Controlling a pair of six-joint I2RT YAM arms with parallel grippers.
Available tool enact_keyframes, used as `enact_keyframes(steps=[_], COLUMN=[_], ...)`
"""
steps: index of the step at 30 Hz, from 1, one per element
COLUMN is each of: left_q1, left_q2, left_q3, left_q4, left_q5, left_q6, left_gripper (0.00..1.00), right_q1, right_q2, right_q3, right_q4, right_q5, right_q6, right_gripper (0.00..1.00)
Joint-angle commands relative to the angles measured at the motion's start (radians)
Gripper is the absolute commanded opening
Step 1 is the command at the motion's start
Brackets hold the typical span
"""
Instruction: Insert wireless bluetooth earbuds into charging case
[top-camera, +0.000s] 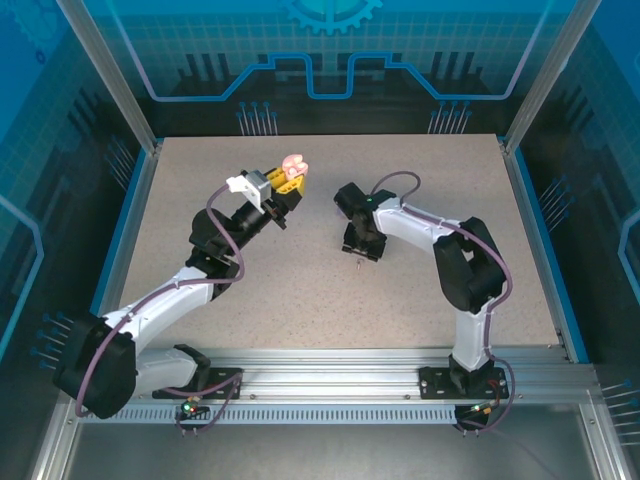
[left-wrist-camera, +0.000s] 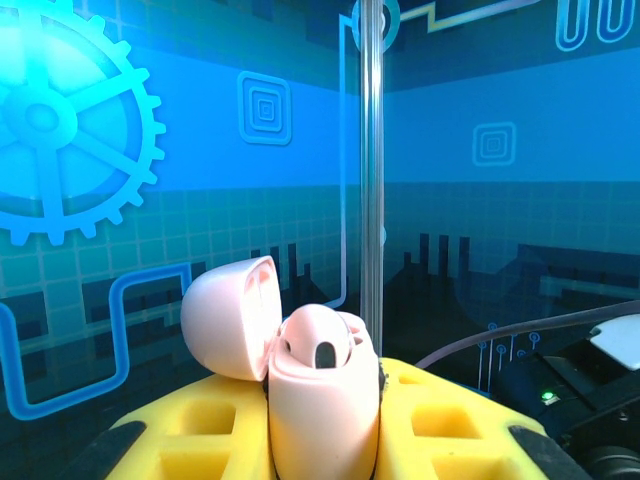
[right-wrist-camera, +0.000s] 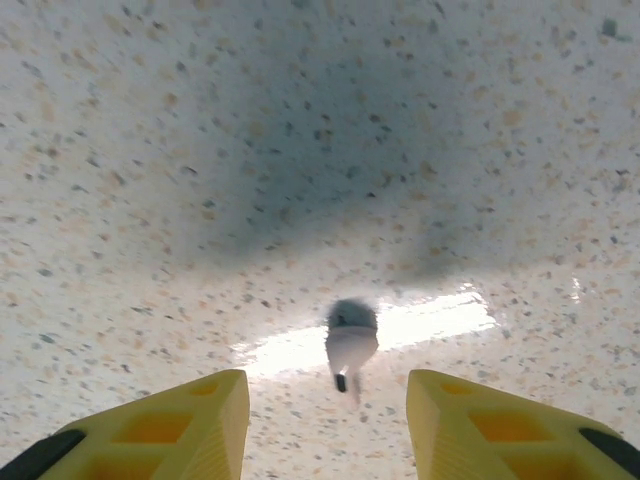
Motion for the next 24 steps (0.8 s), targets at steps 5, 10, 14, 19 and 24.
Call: enact_keyframes(steps=[5,10,14,19,24], left_q1=[-0.008,-0.007,-0.007,-0.008,-0.008], left_q2=[-0.002,-0.001,0.003,0.003,0.002], left_q3=[-0.006,-0.007,-0.007,-0.007,-0.009], left_q4=[0.051,0.052,0.056,0.059,0.057], left_q5=[-0.013,-0.017,-0.015,-0.016,-0.019], left_q6=[-0.014,-0.011,-0.012,-0.014,-0.009], left_gripper=[0.0,0.0,0.0,0.0,0.0], right_q1=[0.009,0.011,0.01,0.011,0.011], right_q2=[0.08,0.083,0.085,0.101,0.108], right_q3=[0.065,0.044,0.027,0.027,0.019], right_q4=[-0.079,-0.072,-0.059,-0.046,-0.04], right_q5=[0.009,0.01,0.004,-0.009,-0.015], right_q6=[0.031,0.033,0.034,0.033,0.031], right_gripper=[0.44,0.43,0.42,0.41,0.4])
